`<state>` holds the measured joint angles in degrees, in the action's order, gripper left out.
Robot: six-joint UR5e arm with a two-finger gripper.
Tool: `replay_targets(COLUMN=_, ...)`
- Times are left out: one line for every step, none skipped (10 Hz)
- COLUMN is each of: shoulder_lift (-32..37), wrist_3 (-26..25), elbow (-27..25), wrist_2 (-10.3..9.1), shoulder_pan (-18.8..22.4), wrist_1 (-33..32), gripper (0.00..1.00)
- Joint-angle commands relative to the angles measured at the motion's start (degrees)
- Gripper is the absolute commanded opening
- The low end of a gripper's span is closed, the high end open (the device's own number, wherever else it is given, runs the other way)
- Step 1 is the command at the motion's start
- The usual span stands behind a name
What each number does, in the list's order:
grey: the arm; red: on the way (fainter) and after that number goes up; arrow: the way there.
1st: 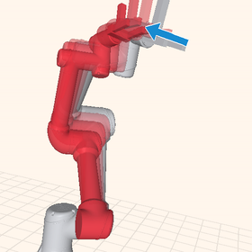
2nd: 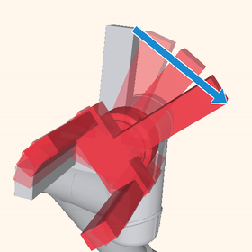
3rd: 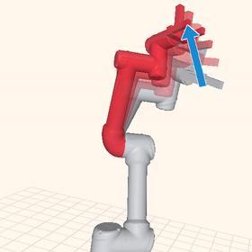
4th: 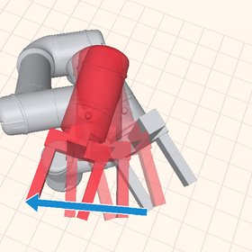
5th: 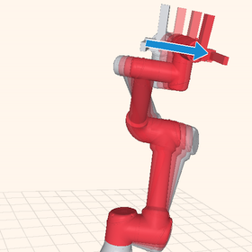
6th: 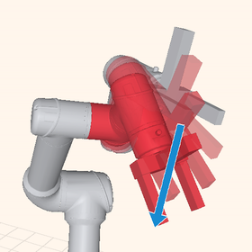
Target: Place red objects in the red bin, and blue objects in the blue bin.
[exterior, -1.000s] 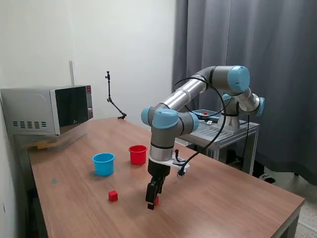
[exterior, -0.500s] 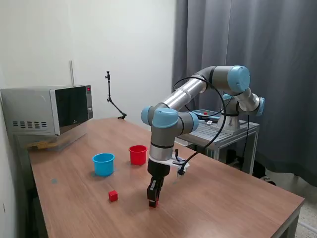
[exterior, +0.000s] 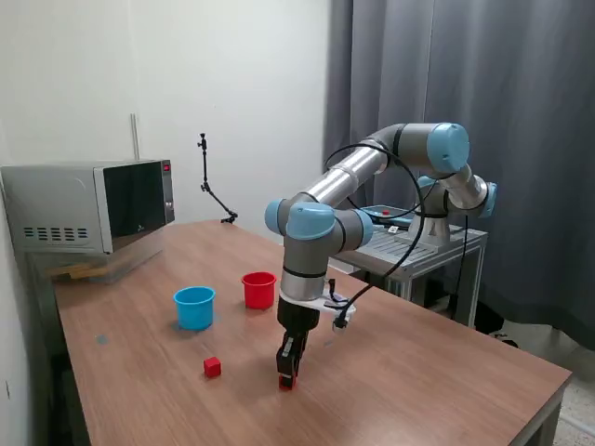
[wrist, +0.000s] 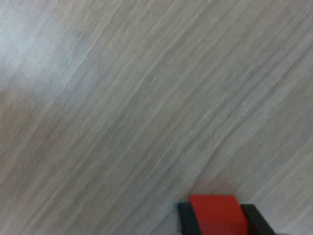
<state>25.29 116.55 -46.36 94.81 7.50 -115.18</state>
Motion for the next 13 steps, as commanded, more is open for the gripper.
replay_targets(shoulder_lift=2.21, wrist_3=0.25, elbow=-0.13, wrist_2=0.46, shoulder_pan=-1.33, wrist_1=-0.05, gripper=0.00)
replay_targets(shoulder_lift=4.57, wrist_3=0.25, elbow=-1.09, wrist_2=0.64, shoulder_pan=-2.65, wrist_1=0.04, gripper=0.00)
replay_targets(shoulder_lift=7.47, wrist_3=0.25, elbow=-3.53, wrist_2=0.90, shoulder_pan=-3.62, wrist_1=0.04, gripper=0.00)
replay_targets(shoulder_lift=10.02, wrist_3=0.34, elbow=-6.69, wrist_2=2.38, shoulder_pan=-4.59, wrist_1=0.04, gripper=0.00)
replay_targets(shoulder_lift=12.57, wrist_3=0.43, elbow=-9.94, wrist_2=4.49, shoulder_pan=-5.55, wrist_1=0.04, gripper=0.00)
replay_targets(shoulder_lift=15.99, wrist_3=0.78, elbow=-15.19, wrist_2=6.34, shoulder_pan=-7.74, wrist_1=0.13, gripper=0.00)
replay_targets(shoulder_lift=18.46, wrist_3=0.69, elbow=-19.34, wrist_2=8.01, shoulder_pan=-9.76, wrist_1=2.13, gripper=0.00)
replay_targets(shoulder_lift=20.83, wrist_3=0.69, elbow=-22.77, wrist_2=8.55, shoulder_pan=-12.13, wrist_1=3.63, gripper=0.00)
replay_targets(shoulder_lift=23.46, wrist_3=0.69, elbow=-26.11, wrist_2=8.55, shoulder_pan=-14.59, wrist_1=3.64, gripper=0.00)
replay_targets(shoulder_lift=26.54, wrist_3=0.69, elbow=-29.63, wrist_2=8.47, shoulder_pan=-16.79, wrist_1=3.64, gripper=0.00)
replay_targets(shoulder_lift=28.13, wrist_3=0.95, elbow=-31.92, wrist_2=8.46, shoulder_pan=-18.81, wrist_1=3.64, gripper=0.00)
replay_targets(shoulder_lift=28.24, wrist_3=3.39, elbow=-32.12, wrist_2=8.38, shoulder_pan=-20.14, wrist_1=3.64, gripper=0.00)
replay_targets(shoulder_lift=28.24, wrist_3=4.55, elbow=-32.12, wrist_2=8.38, shoulder_pan=-21.02, wrist_1=3.64, gripper=0.00)
